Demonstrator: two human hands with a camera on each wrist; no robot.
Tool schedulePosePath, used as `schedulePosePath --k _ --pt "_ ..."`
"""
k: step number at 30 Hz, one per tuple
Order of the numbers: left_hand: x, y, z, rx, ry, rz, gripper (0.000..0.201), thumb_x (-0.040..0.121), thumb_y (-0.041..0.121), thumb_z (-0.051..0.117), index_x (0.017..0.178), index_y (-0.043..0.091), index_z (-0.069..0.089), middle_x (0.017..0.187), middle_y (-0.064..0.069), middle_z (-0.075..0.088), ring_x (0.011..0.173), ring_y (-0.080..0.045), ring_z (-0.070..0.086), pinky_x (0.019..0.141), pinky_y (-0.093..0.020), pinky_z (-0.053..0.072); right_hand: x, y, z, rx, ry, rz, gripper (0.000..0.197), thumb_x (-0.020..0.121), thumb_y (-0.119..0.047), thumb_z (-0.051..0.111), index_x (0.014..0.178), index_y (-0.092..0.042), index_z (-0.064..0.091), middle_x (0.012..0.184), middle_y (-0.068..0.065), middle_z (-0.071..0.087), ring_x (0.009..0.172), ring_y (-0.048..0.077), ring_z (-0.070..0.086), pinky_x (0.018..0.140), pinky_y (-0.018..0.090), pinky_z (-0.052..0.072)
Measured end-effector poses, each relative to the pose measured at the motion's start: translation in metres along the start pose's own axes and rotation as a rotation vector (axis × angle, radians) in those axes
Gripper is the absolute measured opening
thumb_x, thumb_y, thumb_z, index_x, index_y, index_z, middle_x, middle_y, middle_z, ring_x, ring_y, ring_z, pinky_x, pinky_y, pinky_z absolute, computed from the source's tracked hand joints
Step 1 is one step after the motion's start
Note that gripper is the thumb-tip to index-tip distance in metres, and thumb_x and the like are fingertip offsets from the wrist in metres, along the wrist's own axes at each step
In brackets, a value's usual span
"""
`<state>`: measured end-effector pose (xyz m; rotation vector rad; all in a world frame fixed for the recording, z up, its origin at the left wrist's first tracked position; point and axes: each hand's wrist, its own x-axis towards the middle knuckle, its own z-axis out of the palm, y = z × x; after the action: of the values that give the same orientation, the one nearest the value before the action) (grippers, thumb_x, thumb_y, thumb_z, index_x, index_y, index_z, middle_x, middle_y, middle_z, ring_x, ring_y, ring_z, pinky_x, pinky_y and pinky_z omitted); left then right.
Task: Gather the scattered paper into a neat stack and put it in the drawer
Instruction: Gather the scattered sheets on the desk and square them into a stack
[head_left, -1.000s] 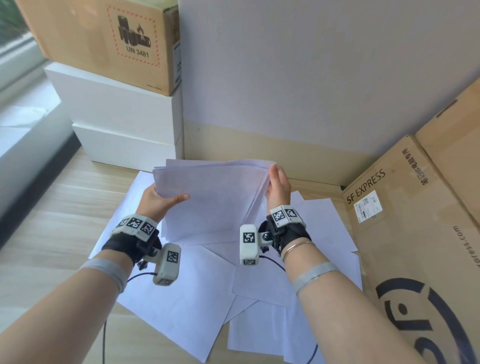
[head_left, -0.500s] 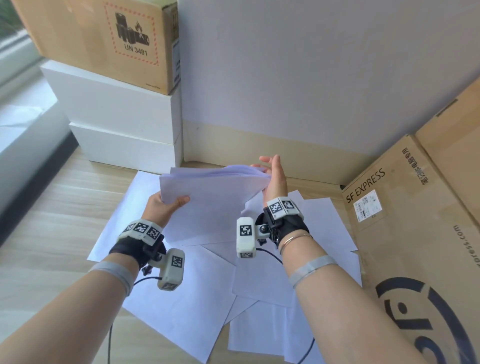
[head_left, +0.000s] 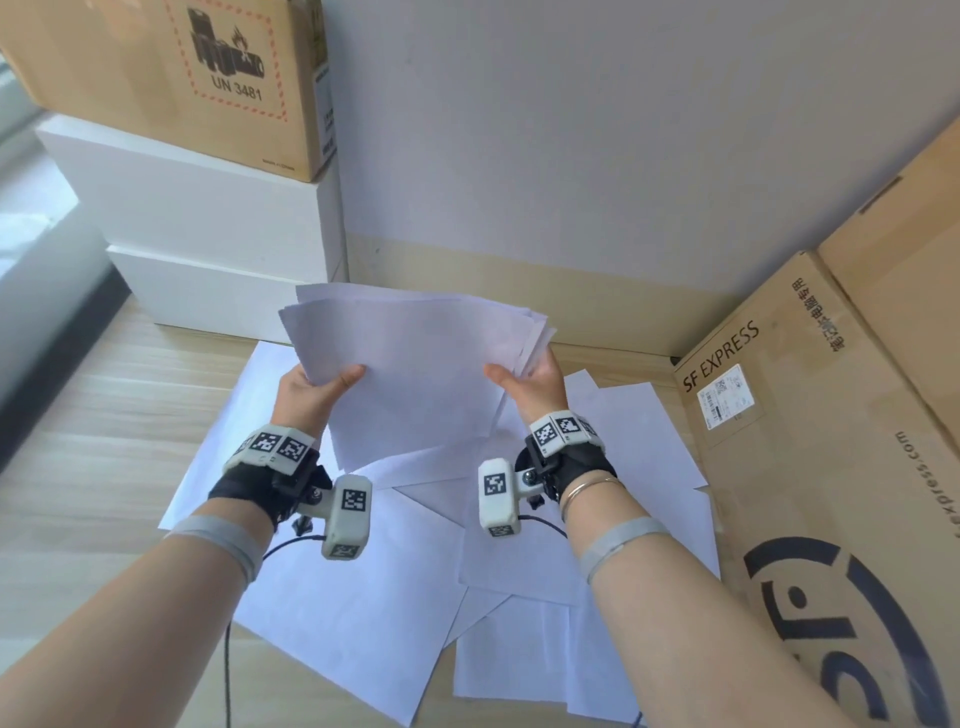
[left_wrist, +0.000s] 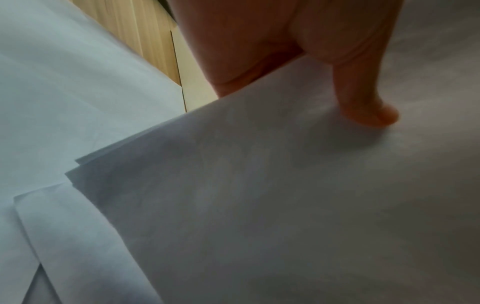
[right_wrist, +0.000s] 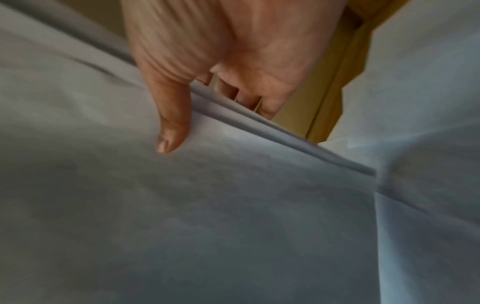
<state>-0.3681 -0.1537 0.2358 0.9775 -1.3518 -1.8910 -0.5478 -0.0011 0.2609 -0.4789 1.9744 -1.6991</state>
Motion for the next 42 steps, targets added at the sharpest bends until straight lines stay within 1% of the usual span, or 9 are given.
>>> schedulePosePath --k 5,9,15,19,24,30,36,39,42 --pt "0.004 -0.002 -0.002 0.045 -0.141 -0.01 0.081 0.017 0.053 0.088 0.088 0.021 0.064 0.084 0.007 0.074 0.086 -0.014 0.066 0.085 -0.033 0.053 -0.004 0.01 -0.011 -0.002 -0.013 0.038 0.042 0.076 0.006 0.071 0.112 -0.009 0.056 0.093 0.0 0.065 0.075 -0.002 0.063 0.072 0.011 0.051" --pt "0.001 -0.016 0.001 0.216 -0.199 -0.088 0.059 0.032 0.032 0.081 0.088 0.022 0.063 0.092 0.002 0.068 0.091 -0.024 0.064 0.093 -0.042 0.049 -0.013 0.023 -0.002 -0.017 -0.012 0.148 0.047 0.072 0.006 0.075 0.116 0.003 0.059 0.102 0.007 0.063 0.085 0.015 0.061 0.085 0.028 0.045" --pt "-0.004 -0.04 0.008 0.322 -0.123 -0.216 0.048 0.05 0.031 0.079 0.091 0.01 0.065 0.097 -0.014 0.066 0.103 -0.034 0.062 0.098 -0.046 0.046 -0.022 0.049 0.007 -0.118 -0.034 0.258 0.034 0.078 0.0 0.072 0.11 0.005 0.064 0.101 0.011 0.066 0.089 0.015 0.059 0.073 0.02 0.047" --pt "0.004 -0.038 0.014 0.465 -0.108 -0.189 0.04 0.079 0.023 0.07 0.111 0.0 0.063 0.101 -0.015 0.063 0.093 -0.027 0.058 0.089 -0.038 0.046 -0.017 0.057 0.005 -0.187 0.016 0.259 0.028 0.085 -0.012 0.067 0.11 0.001 0.066 0.109 0.017 0.069 0.091 0.017 0.059 0.082 0.022 0.041" --pt "0.008 -0.04 0.023 0.471 -0.151 -0.305 0.029 0.083 0.008 0.065 0.11 -0.002 0.061 0.106 -0.025 0.063 0.084 -0.029 0.058 0.092 -0.044 0.047 -0.012 0.064 -0.01 -0.304 -0.067 0.304 0.032 0.088 -0.012 0.063 0.118 0.0 0.061 0.119 0.016 0.065 0.109 0.027 0.061 0.087 0.022 0.041" --pt "-0.009 -0.084 0.037 0.7 -0.181 -0.45 0.03 0.089 0.013 0.056 0.116 0.0 0.058 0.101 -0.019 0.062 0.087 -0.025 0.054 0.078 -0.032 0.041 -0.022 0.101 -0.058 -0.492 0.029 0.495 0.011 0.089 -0.018 0.056 0.081 -0.012 0.062 0.088 0.011 0.066 0.081 0.024 0.061 0.074 0.029 0.051" --pt "-0.01 -0.103 0.032 0.711 -0.173 -0.537 0.03 0.088 0.013 0.058 0.114 -0.001 0.057 0.097 -0.019 0.06 0.087 -0.029 0.057 0.082 -0.035 0.045 -0.049 0.126 -0.161 -0.847 0.203 0.771 0.037 0.092 -0.006 0.051 0.128 -0.004 0.052 0.132 0.015 0.056 0.123 0.029 0.053 0.09 0.026 0.047" --pt "-0.009 -0.108 0.031 0.671 -0.163 -0.593 0.034 0.084 0.017 0.062 0.113 0.0 0.058 0.098 -0.021 0.063 0.092 -0.035 0.061 0.096 -0.048 0.047 -0.066 0.137 -0.191 -0.864 0.389 0.88 0.055 0.083 -0.017 0.067 0.131 -0.012 0.04 0.135 0.016 0.046 0.126 0.036 0.045 0.103 0.046 0.04" --pt "-0.006 -0.121 0.029 0.658 -0.166 -0.618 0.035 0.081 0.019 0.065 0.111 0.0 0.06 0.094 -0.022 0.064 0.092 -0.038 0.062 0.098 -0.056 0.045 -0.076 0.142 -0.208 -0.854 0.46 0.97 0.077 0.079 -0.027 0.074 0.14 -0.015 0.029 0.146 0.015 0.029 0.136 0.037 0.029 0.106 0.052 0.033"
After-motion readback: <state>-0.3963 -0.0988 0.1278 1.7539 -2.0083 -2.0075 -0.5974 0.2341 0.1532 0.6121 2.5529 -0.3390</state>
